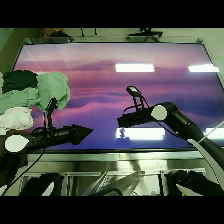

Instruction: Fold the shirts.

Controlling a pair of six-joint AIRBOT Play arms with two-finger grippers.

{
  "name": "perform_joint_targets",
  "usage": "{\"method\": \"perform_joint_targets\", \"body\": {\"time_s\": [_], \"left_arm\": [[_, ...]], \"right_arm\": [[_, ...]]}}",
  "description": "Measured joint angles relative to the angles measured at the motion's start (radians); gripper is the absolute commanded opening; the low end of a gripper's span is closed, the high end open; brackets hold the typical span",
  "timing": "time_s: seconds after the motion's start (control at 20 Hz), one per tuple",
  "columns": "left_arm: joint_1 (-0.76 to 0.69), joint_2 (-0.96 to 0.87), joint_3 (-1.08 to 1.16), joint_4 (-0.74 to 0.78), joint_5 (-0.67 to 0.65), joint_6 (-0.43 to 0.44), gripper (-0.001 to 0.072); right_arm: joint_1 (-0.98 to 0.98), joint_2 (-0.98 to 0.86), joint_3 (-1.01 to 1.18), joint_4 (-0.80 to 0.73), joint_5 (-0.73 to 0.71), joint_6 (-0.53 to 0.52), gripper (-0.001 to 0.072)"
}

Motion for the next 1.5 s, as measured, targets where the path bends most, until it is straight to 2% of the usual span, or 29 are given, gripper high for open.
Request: {"method": "perform_joint_targets", "body": {"time_s": [0.2,0.25,0.3,0.35,0.4,0.45,0.7,0.9,1.15,1.4,1.5], "left_arm": [[0.031,-0.014,0.053,0.029,0.046,0.0,0.0024],[0.065,-0.029,0.091,0.059,0.055,0.0,0.038],[0.108,-0.048,0.133,0.099,0.06,0.0,0.0699],[0.163,-0.075,0.181,0.15,0.064,-0.002,0.0692],[0.224,-0.105,0.226,0.195,0.065,-0.014,0.0692],[0.297,-0.142,0.27,0.241,0.062,-0.022,0.0692],[0.673,-0.374,0.386,0.344,0.013,-0.046,0.0692],[0.842,-0.603,0.407,0.366,0.035,-0.023,0.0692],[0.877,-0.846,0.448,0.372,0.121,0.003,0.0692],[0.789,-1.036,0.589,0.336,0.137,0.01,0.069],[0.742,-1.091,0.66,0.323,0.144,0.01,0.0688]], "right_arm": [[0.0,-0.033,0.0,0.074,-0.014,0.0,0.0023],[0.0,-0.044,0.0,0.085,-0.018,-0.008,0.0029],[0.0,-0.053,0.0,0.093,-0.024,-0.017,0.0034],[-0.001,-0.06,0.0,0.099,-0.03,-0.026,0.0139],[-0.003,-0.064,0.0,0.105,-0.04,-0.033,0.039],[-0.009,-0.067,0.0,0.107,-0.051,-0.039,0.0541],[-0.122,-0.072,0.0,0.113,-0.084,-0.051,0.0542],[-0.28,-0.073,0.0,0.114,-0.089,-0.053,0.0543],[-0.389,-0.08,0.0,0.114,-0.089,-0.054,0.0541],[-0.414,-0.105,0.0,0.116,-0.089,-0.055,0.0536],[-0.417,-0.115,0.0,0.116,-0.089,-0.057,0.0458]]}}
